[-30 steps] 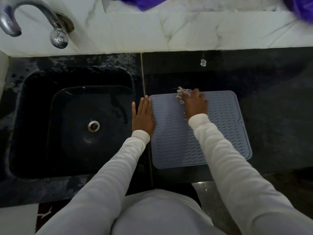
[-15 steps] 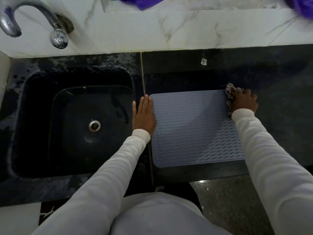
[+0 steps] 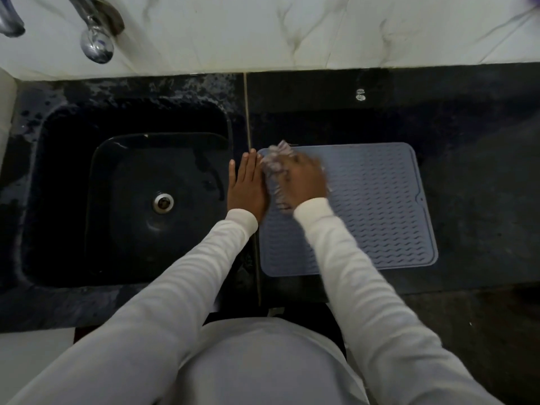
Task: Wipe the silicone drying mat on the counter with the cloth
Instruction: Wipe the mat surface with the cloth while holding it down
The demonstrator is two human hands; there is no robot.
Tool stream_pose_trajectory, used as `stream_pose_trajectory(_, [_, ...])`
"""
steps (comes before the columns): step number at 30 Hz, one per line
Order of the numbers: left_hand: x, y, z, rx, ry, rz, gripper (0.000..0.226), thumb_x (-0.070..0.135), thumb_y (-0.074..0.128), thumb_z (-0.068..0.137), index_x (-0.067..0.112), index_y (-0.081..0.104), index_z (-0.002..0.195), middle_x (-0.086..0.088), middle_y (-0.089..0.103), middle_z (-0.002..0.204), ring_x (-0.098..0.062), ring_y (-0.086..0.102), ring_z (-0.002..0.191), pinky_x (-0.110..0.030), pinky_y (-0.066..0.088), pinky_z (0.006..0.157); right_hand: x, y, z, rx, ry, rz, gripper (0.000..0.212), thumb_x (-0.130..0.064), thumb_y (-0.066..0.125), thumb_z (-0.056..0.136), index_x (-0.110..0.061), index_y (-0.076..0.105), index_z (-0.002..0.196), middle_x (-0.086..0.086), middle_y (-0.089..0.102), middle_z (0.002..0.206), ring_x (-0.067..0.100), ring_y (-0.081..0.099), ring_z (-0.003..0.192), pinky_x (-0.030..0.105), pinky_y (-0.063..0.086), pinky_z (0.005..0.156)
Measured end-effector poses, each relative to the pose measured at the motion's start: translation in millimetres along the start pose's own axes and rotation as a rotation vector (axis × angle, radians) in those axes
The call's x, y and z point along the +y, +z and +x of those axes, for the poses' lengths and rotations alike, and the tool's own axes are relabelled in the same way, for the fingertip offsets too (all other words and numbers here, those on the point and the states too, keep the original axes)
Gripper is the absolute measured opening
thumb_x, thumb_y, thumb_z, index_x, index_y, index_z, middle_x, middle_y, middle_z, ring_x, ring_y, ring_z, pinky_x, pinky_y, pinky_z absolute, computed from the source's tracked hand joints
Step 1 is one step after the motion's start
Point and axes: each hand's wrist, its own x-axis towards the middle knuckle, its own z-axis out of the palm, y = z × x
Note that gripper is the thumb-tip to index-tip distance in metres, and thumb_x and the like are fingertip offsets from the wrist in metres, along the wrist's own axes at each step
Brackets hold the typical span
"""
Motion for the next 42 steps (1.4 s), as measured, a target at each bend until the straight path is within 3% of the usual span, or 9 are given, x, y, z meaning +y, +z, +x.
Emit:
stream_pose_trajectory(2, [1, -1, -1, -0.010, 0.009, 0.030, 0.064, 0.039, 0.029, 0.103, 0.013, 0.008, 0.157, -0.007, 0.003, 0.165, -0.024, -0.001, 0.152, -0.047, -0.011, 0.121, -23, 24, -15, 0.007, 0.021, -0.082, 0.039, -0.035, 0.054, 0.087, -0.030, 0.059, 0.125, 0.011, 0.053, 0.133, 0.036, 0.049, 0.117, 0.050, 0.040, 0.095])
stream_pose_trajectory(6, [2, -3, -3, 0.005, 0.008, 0.030, 0.062, 0.036, 0.026, 0.103, 0.012, 0.008, 0.157, -0.008, 0.005, 0.165, -0.024, 0.000, 0.152, -0.048, -0.006, 0.122, -22, 28, -19, 0.055, 0.088, -0.163, 0.032, -0.033, 0.062, 0.088, -0.028, 0.064, 0.119, 0.013, 0.055, 0.130, 0.036, 0.052, 0.112, 0.052, 0.044, 0.090])
stream_pose_trajectory(9, [0, -2, -2, 0.003, 0.001, 0.032, 0.061, 0.032, 0.028, 0.103, 0.012, 0.008, 0.157, -0.007, 0.006, 0.165, -0.023, 0.001, 0.152, -0.049, -0.007, 0.121, -19, 22, -11, -0.067, 0.008, -0.159, 0.044, -0.032, 0.054, 0.094, -0.030, 0.047, 0.138, 0.015, 0.041, 0.142, 0.039, 0.039, 0.126, 0.058, 0.042, 0.096])
stream_pose_trajectory(13, [0, -1, 0, -0.007, -0.004, 0.038, 0.061, 0.031, 0.025, 0.103, 0.012, 0.006, 0.157, -0.006, 0.003, 0.165, -0.022, -0.001, 0.152, -0.050, -0.009, 0.121, -1, 7, -7, -0.169, -0.037, -0.233, 0.064, -0.028, 0.058, 0.093, -0.034, 0.027, 0.149, 0.016, 0.027, 0.149, 0.042, 0.028, 0.132, 0.053, 0.040, 0.100])
stream_pose_trajectory(18, [1, -5, -3, 0.007, 0.000, 0.004, 0.059, 0.027, 0.021, 0.103, 0.013, 0.001, 0.157, -0.006, 0.003, 0.165, -0.021, 0.000, 0.152, -0.048, -0.012, 0.120, 43, -1, -5, -0.125, 0.026, -0.221, 0.055, -0.027, 0.055, 0.095, -0.028, 0.036, 0.146, 0.016, 0.035, 0.142, 0.041, 0.033, 0.128, 0.052, 0.044, 0.097])
stream_pose_trajectory(26, [3, -6, -5, 0.018, -0.009, 0.030, 0.060, 0.023, 0.022, 0.102, 0.013, 0.001, 0.157, -0.005, 0.004, 0.165, -0.022, 0.002, 0.152, -0.049, -0.010, 0.121, 156, -28, -8, -0.055, 0.173, -0.256, 0.037, -0.033, 0.052, 0.096, -0.034, 0.050, 0.133, 0.018, 0.042, 0.130, 0.043, 0.040, 0.114, 0.050, 0.048, 0.081])
stream_pose_trajectory(34, [10, -9, -7, 0.024, -0.039, 0.074, 0.061, 0.022, 0.028, 0.102, 0.013, 0.005, 0.157, -0.006, 0.009, 0.165, -0.023, 0.007, 0.152, -0.049, -0.008, 0.121, 253, -61, -11, -0.049, 0.369, -0.216, 0.029, -0.034, 0.050, 0.096, -0.029, 0.061, 0.122, 0.017, 0.043, 0.123, 0.043, 0.040, 0.114, 0.056, 0.046, 0.079])
stream_pose_trajectory(42, [18, -14, -6, -0.011, -0.078, 0.066, 0.063, 0.016, 0.028, 0.100, 0.013, 0.003, 0.157, -0.006, 0.007, 0.165, -0.022, 0.005, 0.152, -0.046, -0.007, 0.122, 259, -75, -11, -0.141, 0.399, -0.197, 0.031, -0.029, 0.050, 0.096, -0.030, 0.058, 0.126, 0.016, 0.041, 0.127, 0.043, 0.040, 0.116, 0.052, 0.048, 0.082])
